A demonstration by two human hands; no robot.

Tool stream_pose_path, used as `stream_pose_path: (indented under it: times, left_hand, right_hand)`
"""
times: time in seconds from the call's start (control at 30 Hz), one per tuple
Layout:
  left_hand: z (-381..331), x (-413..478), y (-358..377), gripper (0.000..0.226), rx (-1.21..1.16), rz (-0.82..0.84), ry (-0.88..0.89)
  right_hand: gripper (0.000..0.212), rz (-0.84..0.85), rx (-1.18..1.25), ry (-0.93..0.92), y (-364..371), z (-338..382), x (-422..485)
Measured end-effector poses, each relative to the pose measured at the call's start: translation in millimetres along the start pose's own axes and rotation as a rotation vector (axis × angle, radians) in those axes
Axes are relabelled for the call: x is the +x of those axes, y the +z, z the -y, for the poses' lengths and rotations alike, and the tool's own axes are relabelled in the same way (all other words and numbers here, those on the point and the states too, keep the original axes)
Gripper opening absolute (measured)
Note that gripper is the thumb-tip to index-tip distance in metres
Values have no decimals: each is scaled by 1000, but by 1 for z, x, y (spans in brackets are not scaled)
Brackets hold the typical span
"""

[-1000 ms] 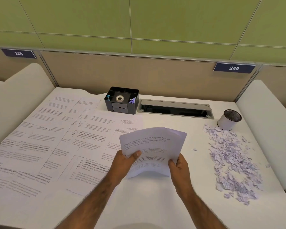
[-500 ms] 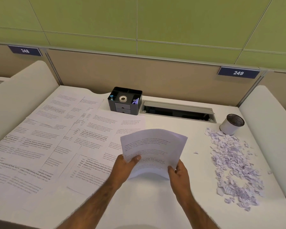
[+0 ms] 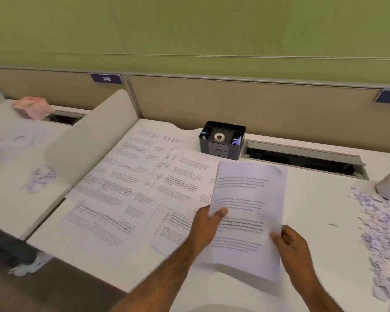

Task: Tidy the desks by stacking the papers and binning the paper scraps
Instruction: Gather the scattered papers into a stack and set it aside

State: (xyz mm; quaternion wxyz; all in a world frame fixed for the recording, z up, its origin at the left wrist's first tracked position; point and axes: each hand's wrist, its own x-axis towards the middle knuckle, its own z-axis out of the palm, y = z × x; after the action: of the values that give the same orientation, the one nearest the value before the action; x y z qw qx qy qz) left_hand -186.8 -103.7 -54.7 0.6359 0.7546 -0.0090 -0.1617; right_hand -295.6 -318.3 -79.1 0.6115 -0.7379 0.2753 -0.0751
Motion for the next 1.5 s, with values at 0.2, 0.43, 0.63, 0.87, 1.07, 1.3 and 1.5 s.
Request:
stream_pose_path:
  times: [0.2, 0.43, 0.63, 0.87, 1.07, 1.3, 1.5]
  left_hand:
    - [-6, 22, -82, 18, 7, -27, -46]
    - [20, 49, -200, 19, -29, -32, -115]
    - [44, 76, -319, 19, 15, -26, -175]
    - [92, 107, -433, 33, 576, -335, -145]
    - [119, 130, -480, 96, 1027, -386, -304]
    - [114, 145, -481, 105, 1161, -298, -354]
    - [112, 152, -481, 89, 1149, -280, -347]
  right_hand:
    - [13, 125, 114, 67, 67, 29, 2]
    - [10, 196, 124, 142, 170, 54, 0]
    - [9, 157, 112, 209, 267, 71, -12]
    - [13, 38, 132, 290, 334, 70, -29]
    - [11, -17, 101, 308, 338, 78, -35]
    - [10, -77, 99, 336, 344, 78, -37]
    - [10, -93, 78, 336, 351, 73, -35]
